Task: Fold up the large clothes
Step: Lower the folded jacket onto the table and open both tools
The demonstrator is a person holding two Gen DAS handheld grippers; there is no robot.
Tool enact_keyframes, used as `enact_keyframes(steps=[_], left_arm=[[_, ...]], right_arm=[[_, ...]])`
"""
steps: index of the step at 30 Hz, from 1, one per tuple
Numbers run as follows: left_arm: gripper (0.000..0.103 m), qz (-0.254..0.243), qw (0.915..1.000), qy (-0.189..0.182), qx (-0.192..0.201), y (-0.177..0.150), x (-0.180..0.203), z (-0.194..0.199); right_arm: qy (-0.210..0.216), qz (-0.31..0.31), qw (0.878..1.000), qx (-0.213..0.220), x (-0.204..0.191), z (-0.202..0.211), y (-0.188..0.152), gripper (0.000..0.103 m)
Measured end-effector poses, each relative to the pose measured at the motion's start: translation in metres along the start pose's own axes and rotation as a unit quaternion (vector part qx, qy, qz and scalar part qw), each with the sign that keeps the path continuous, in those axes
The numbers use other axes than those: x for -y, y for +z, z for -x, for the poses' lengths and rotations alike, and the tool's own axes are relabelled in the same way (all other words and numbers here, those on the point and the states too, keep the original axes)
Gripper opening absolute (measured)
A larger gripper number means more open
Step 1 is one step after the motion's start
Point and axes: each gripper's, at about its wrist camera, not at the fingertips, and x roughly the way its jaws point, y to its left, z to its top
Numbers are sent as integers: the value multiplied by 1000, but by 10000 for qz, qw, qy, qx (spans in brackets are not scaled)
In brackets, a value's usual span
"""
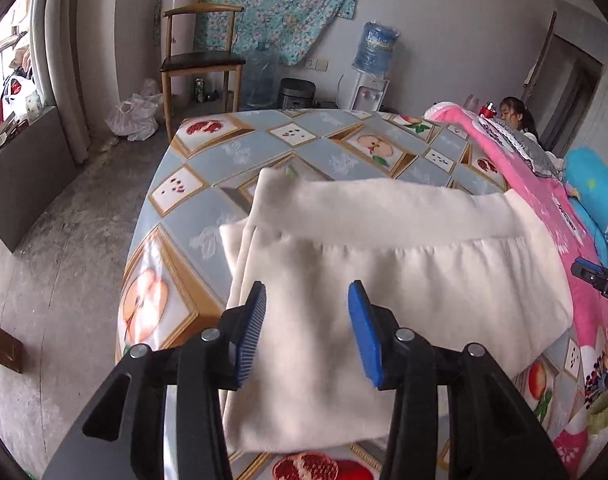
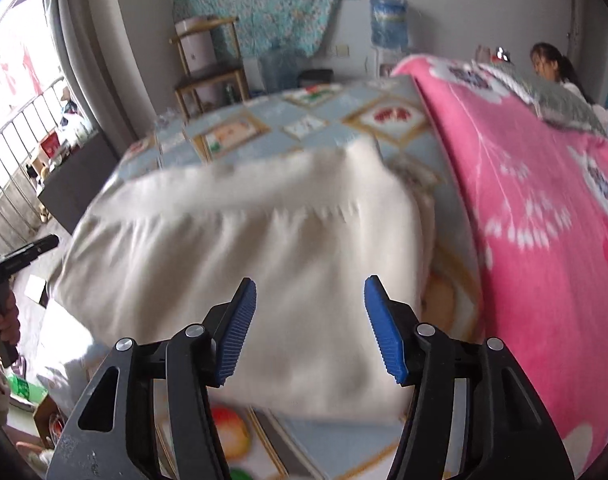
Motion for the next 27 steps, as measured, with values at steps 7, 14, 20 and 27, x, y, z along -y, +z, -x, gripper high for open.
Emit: enact_keyframes(steps=[7, 14, 20, 27], left_arm=[[49, 327, 9935, 621, -901, 24, -1, -76], [49, -118, 9953, 755, -597, 19, 20, -38], [58, -663, 9944, 499, -653, -29, 63, -4], [62, -886, 9898, 894, -665, -66, 84, -16]], right_arm=[[-353, -450, 9948, -843, 7, -97, 32, 67], [-44, -647, 9959, -633, -5, -50, 20, 71], [198, 41, 9974, -696, -59, -11, -44, 83], [-503, 355, 9941, -889, -86, -31, -67, 85]])
